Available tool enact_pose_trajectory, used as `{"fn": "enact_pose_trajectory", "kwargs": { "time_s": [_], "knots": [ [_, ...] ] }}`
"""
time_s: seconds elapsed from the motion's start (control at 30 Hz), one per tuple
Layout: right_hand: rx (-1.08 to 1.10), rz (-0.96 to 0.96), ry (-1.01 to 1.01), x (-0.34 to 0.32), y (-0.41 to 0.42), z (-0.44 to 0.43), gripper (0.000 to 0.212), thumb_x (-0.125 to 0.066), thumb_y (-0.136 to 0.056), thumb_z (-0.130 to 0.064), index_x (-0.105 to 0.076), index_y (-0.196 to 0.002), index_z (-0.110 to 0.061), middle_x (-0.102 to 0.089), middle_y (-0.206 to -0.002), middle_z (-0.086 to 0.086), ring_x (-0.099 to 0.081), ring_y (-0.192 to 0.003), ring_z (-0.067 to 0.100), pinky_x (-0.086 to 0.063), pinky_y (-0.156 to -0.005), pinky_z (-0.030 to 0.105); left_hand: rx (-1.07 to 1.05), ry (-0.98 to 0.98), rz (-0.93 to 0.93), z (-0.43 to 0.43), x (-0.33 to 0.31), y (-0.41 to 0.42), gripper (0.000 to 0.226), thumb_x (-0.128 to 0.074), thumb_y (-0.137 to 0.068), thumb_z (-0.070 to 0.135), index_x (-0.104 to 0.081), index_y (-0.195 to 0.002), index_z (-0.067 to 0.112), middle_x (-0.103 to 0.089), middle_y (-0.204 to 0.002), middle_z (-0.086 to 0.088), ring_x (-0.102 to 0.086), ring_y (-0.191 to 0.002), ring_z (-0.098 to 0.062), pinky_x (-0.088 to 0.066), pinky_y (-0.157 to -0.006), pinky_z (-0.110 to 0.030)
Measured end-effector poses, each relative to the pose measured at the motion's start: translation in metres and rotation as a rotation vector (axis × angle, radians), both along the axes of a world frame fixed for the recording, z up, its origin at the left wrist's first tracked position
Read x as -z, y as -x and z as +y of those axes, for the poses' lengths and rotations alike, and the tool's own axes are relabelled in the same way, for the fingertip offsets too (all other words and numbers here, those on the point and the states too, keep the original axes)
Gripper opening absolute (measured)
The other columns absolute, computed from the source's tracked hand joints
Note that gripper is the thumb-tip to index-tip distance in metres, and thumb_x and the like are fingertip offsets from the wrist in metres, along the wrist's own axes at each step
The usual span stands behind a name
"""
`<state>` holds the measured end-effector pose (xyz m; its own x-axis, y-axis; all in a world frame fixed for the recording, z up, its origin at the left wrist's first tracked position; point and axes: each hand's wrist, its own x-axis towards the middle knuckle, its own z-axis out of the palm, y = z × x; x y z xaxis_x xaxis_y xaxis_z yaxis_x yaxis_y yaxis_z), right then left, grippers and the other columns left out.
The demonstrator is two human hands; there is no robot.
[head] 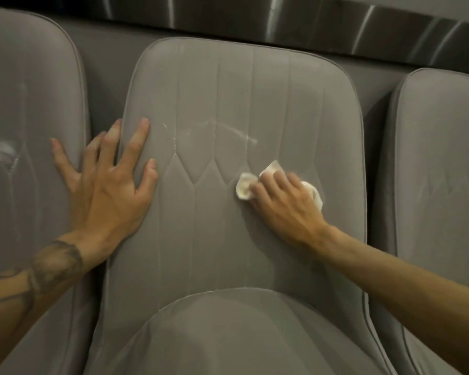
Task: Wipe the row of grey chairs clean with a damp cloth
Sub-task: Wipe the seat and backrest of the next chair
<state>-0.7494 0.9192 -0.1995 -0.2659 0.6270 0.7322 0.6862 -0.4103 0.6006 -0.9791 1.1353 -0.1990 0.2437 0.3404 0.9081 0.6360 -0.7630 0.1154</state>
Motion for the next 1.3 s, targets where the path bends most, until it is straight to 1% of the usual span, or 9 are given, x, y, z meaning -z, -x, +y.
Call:
{"fn": "enact_pose_trajectory", "kwargs": {
  "time_s": [0.1,0.27,0.37,0.57,0.7,0.8,1.0,1.2,1.3],
  "knots": [
    [-0.008,-0.106,0.102,-0.028,-0.013,-0.004,0.011,-0.056,-0.102,-0.02,-0.065,-0.104,-0.013,-0.063,-0.102,0.012,-0.059,-0.083,0.034,-0.041,-0.07,0.041,0.005,0.015,0.013,-0.001,0.0,0.002,0.064,-0.032,-0.102,0.056,-0.016,-0.163,0.047,-0.033,-0.162,-0.001,-0.041,-0.143,-0.03,-0.001,-0.119,-0.074],
    [-0.013,0.21,-0.361,-0.14,-0.014,0.04,0.031,-0.041,-0.103,-0.031,-0.057,-0.11,-0.005,-0.057,-0.11,0.019,-0.054,-0.093,0.039,-0.041,-0.077,0.048,0.013,0.037,0.017,-0.006,-0.003,0.003,0.064,-0.034,-0.102,0.054,-0.016,-0.163,0.046,-0.032,-0.163,-0.001,-0.042,-0.144,-0.029,0.0,-0.119,-0.073],
    [0.001,0.263,-0.486,-0.118,-0.003,0.054,0.025,-0.047,-0.1,-0.028,-0.059,-0.105,-0.007,-0.059,-0.105,0.019,-0.055,-0.091,0.039,-0.042,-0.074,0.047,0.021,0.036,0.015,-0.008,-0.003,0.004,0.063,-0.034,-0.103,0.053,-0.019,-0.163,0.045,-0.034,-0.162,-0.002,-0.043,-0.142,-0.029,0.0,-0.12,-0.073],
    [-0.082,-0.108,0.108,-0.064,-0.004,0.022,0.02,-0.052,-0.105,-0.026,-0.063,-0.103,-0.009,-0.063,-0.105,0.019,-0.057,-0.086,0.037,-0.042,-0.071,0.044,0.02,0.063,0.03,-0.012,-0.005,0.006,0.063,-0.033,-0.103,0.053,-0.018,-0.163,0.044,-0.033,-0.163,-0.004,-0.042,-0.142,-0.029,0.0,-0.12,-0.074],
    [-0.02,0.095,-0.337,-0.158,-0.008,0.06,0.029,-0.044,-0.104,-0.031,-0.058,-0.106,-0.006,-0.059,-0.108,0.021,-0.056,-0.09,0.04,-0.042,-0.073,0.048,0.015,0.054,0.043,-0.011,-0.006,0.006,0.063,-0.033,-0.103,0.053,-0.017,-0.164,0.044,-0.033,-0.163,-0.004,-0.045,-0.14,-0.029,-0.001,-0.12,-0.073],
    [0.036,0.249,-0.498,-0.148,0.003,0.074,0.031,-0.041,-0.103,-0.031,-0.06,-0.108,-0.007,-0.059,-0.109,0.019,-0.056,-0.092,0.038,-0.04,-0.074,0.045,0.008,0.047,0.05,-0.008,-0.004,0.006,0.063,-0.032,-0.103,0.054,-0.016,-0.164,0.044,-0.032,-0.163,-0.003,-0.045,-0.14,-0.03,-0.002,-0.12,-0.074],
    [-0.108,-0.006,0.094,-0.05,0.008,0.026,0.019,-0.057,-0.102,-0.025,-0.065,-0.102,-0.008,-0.064,-0.102,0.019,-0.058,-0.083,0.037,-0.046,-0.07,0.044,0.02,0.062,0.06,-0.011,-0.006,0.008,0.063,-0.032,-0.103,0.054,-0.017,-0.164,0.043,-0.032,-0.164,-0.005,-0.046,-0.14,-0.031,-0.001,-0.119,-0.074],
    [0.0,0.194,-0.389,-0.19,-0.003,0.077,0.036,-0.037,-0.104,-0.034,-0.055,-0.117,-0.006,-0.056,-0.118,0.019,-0.054,-0.099,0.039,-0.043,-0.08,0.049,0.028,0.068,0.063,-0.013,-0.007,0.008,0.064,-0.034,-0.102,0.052,-0.018,-0.164,0.043,-0.032,-0.164,-0.004,-0.046,-0.139,-0.03,-0.003,-0.119,-0.075],
    [0.055,0.269,-0.484,-0.162,0.001,0.079,0.037,-0.035,-0.104,-0.035,-0.056,-0.118,-0.007,-0.057,-0.12,0.017,-0.055,-0.1,0.037,-0.043,-0.081,0.047,0.029,0.053,0.04,-0.01,-0.004,0.007,0.063,-0.034,-0.103,0.052,-0.018,-0.163,0.044,-0.033,-0.164,-0.003,-0.046,-0.138,-0.029,-0.002,-0.119,-0.074]
  ]
}}
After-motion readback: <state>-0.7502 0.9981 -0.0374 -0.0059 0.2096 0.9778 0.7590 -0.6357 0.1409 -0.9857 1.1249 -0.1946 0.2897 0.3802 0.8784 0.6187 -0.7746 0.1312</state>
